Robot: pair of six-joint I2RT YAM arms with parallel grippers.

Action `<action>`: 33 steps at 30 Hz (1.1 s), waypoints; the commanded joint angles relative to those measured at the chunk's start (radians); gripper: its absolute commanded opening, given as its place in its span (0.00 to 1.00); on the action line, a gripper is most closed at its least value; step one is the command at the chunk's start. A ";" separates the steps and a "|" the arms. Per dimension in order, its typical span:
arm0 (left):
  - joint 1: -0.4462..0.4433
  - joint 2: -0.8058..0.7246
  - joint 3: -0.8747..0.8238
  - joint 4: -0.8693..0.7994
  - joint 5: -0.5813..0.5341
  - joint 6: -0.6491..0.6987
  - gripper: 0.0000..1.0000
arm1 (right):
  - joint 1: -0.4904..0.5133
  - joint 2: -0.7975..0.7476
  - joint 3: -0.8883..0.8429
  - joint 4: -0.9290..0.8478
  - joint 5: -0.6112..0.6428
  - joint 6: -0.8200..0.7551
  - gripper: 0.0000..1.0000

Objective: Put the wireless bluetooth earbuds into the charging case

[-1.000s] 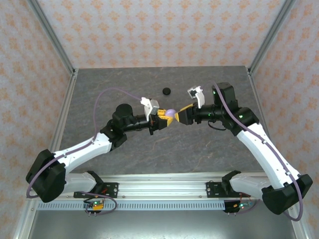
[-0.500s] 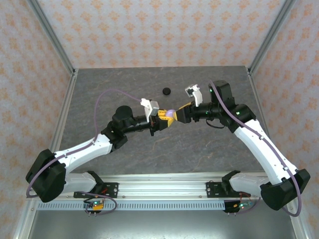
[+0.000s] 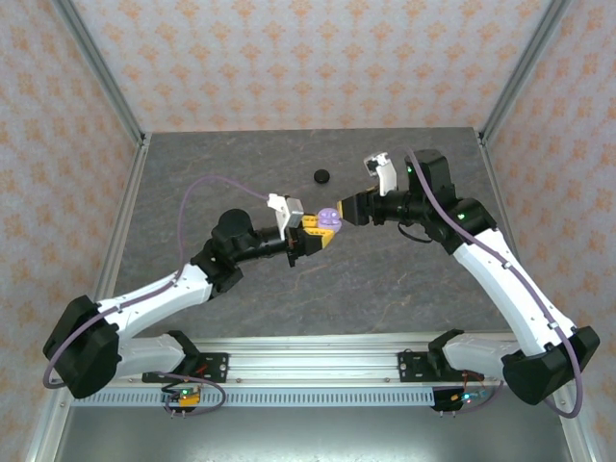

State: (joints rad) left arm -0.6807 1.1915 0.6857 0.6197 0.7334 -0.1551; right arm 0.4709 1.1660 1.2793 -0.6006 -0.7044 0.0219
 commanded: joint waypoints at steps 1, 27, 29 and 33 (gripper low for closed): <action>-0.005 -0.041 -0.023 0.040 -0.033 0.026 0.19 | 0.004 -0.019 0.020 0.059 0.123 0.061 0.57; -0.005 -0.296 -0.051 -0.235 -0.138 0.090 0.20 | 0.011 0.652 0.267 0.048 0.055 0.122 0.44; -0.006 -0.291 -0.041 -0.247 -0.140 0.092 0.20 | 0.021 0.710 0.299 0.042 0.043 0.121 0.43; -0.006 -0.277 -0.037 -0.250 -0.128 0.090 0.20 | 0.040 0.808 0.356 0.031 0.024 0.122 0.40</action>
State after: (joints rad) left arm -0.6807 0.9142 0.6312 0.3733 0.6121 -0.0841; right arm 0.4976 1.9388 1.5856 -0.5602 -0.6445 0.1425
